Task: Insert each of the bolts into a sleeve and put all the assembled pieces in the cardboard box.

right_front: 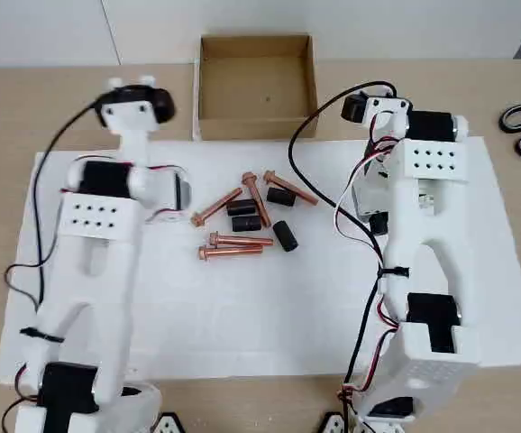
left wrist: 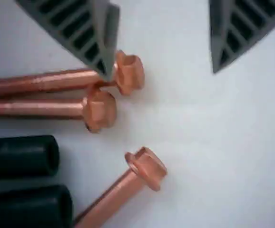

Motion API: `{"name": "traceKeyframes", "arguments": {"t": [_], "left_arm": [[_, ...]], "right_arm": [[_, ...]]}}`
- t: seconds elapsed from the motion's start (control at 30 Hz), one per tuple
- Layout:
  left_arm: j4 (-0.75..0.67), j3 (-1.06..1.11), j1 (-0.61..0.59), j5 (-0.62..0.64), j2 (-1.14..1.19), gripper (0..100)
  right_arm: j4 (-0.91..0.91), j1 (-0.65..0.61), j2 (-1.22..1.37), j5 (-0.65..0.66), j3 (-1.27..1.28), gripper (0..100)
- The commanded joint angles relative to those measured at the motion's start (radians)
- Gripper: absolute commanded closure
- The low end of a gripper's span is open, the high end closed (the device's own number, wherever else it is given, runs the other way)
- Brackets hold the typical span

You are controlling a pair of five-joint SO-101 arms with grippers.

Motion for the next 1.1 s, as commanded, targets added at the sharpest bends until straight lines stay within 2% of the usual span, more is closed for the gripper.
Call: {"name": "traceKeyframes", "arguments": {"t": [0.0, 0.13, 0.33, 0.43, 0.57, 0.67, 0.87, 1.07], "left_arm": [[0.008, -0.031, 0.057, 0.158, 0.0, 87], [-0.002, 0.021, 0.117, 0.417, 0.002, 87], [-0.124, 0.189, 0.239, 0.499, 0.0, 87], [-0.249, 0.272, 0.25, 0.566, 0.0, 87], [-0.45, 0.383, 0.249, 0.723, -0.006, 87], [-0.531, 0.435, 0.249, 0.798, -0.002, 87], [-0.563, 0.496, 0.253, 0.999, -0.002, 87], [-0.563, 0.536, 0.249, 1.02, -0.002, 87]], "right_arm": [[0.018, 0.01, -0.053, -0.009, -0.003, 99.5], [0.018, 0.008, -0.053, -0.009, -0.003, 99.5], [0.018, 0.005, -0.053, -0.009, -0.003, 99.5], [0.018, 0.005, -0.053, -0.009, -0.003, 99.5], [0.018, 0.005, -0.053, -0.009, -0.002, 99.5], [0.018, 0.005, -0.053, -0.009, -0.002, 99.5], [0.018, 0.005, -0.053, -0.009, -0.002, 99.5], [0.018, 0.005, -0.053, -0.011, -0.002, 99.5]]}}
